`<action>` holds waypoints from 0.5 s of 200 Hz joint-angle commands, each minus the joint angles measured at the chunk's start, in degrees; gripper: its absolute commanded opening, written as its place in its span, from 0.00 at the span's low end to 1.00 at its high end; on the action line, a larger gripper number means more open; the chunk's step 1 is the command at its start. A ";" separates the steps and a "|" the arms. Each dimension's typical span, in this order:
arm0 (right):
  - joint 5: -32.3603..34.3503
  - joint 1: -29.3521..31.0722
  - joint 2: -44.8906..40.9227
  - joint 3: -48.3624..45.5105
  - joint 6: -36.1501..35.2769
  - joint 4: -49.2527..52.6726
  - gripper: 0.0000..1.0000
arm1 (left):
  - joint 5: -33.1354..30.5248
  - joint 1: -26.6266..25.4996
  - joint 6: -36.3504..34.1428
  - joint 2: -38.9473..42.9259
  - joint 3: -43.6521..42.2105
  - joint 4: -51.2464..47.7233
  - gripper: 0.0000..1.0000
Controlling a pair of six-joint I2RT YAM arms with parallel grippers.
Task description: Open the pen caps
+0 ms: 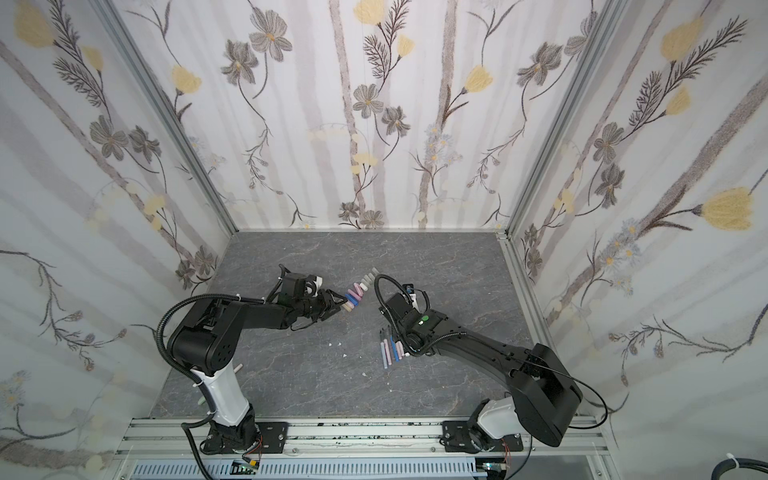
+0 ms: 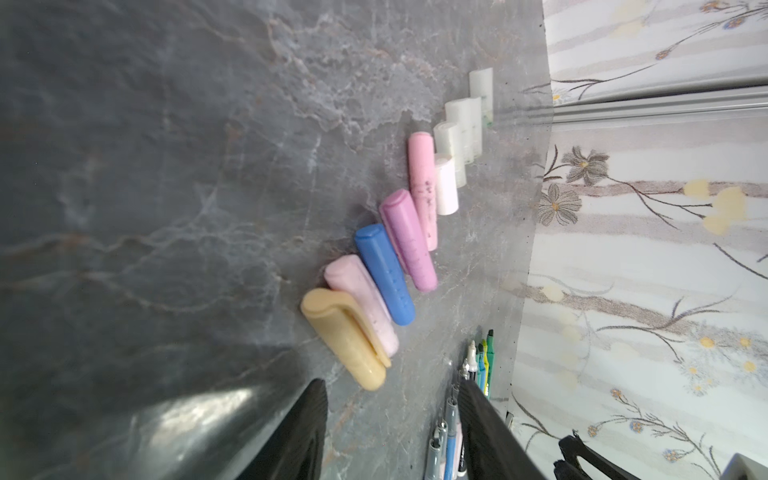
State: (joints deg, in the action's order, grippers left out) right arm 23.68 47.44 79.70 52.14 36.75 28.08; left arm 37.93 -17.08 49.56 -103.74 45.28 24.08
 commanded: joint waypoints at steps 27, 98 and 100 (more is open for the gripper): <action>-1.02 -2.46 -2.83 1.25 -4.06 -4.08 0.63 | -2.24 1.78 -3.62 11.41 -0.11 -9.36 0.60; -1.58 -16.82 -10.08 4.52 -9.69 -6.53 0.73 | -28.12 12.30 -23.13 35.78 2.97 -22.46 1.00; -1.19 -17.18 -10.26 4.52 -9.77 -6.60 0.73 | -28.95 12.39 -23.97 35.97 2.93 -22.62 1.00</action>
State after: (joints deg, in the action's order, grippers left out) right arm 20.86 34.54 71.40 55.88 29.36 23.77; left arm 25.47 -5.74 36.71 -71.35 47.55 6.37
